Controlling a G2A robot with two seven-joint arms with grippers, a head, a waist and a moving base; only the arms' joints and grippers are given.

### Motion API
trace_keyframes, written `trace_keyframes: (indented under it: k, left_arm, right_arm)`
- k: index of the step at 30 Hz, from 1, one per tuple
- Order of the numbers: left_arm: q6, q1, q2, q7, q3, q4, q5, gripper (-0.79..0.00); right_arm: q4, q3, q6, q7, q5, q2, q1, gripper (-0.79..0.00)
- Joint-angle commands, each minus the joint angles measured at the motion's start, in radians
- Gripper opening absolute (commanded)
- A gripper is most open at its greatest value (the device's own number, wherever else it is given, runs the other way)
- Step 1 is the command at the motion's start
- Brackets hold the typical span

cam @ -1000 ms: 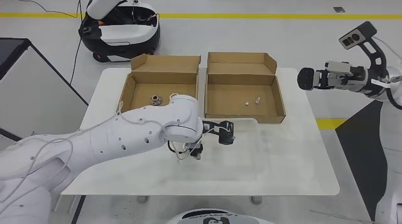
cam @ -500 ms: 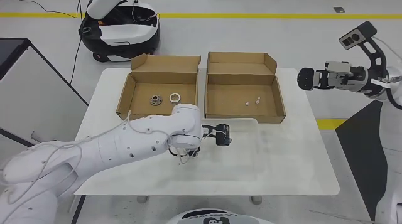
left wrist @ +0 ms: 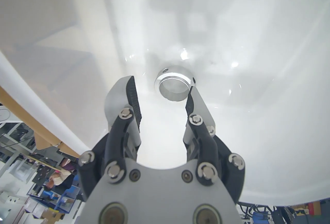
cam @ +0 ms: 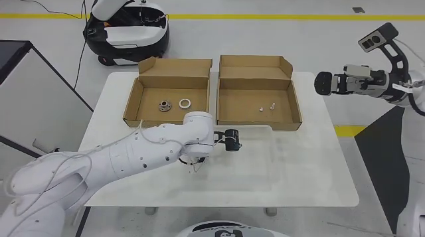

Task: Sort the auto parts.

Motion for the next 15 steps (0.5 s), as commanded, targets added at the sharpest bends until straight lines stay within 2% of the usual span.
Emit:
trace_keyframes:
  k: [1,5,15]
  left_arm:
    - [0.002,0.005,-0.003,-0.002,0.000,0.006,0.009,-0.397]
    - [0.003,0.014,-0.009,-0.003,0.000,0.023,0.029,-0.413]
    - [-0.004,0.028,-0.034,0.004,0.000,0.057,0.049,-0.394]
  right_arm:
    - [0.000,0.000,0.000,0.000,0.000,0.000,0.000,0.000]
    - [0.000,0.000,0.000,0.000,0.000,0.000,0.000,0.000]
    - [0.000,0.000,0.000,0.000,0.000,0.000,0.000,0.000]
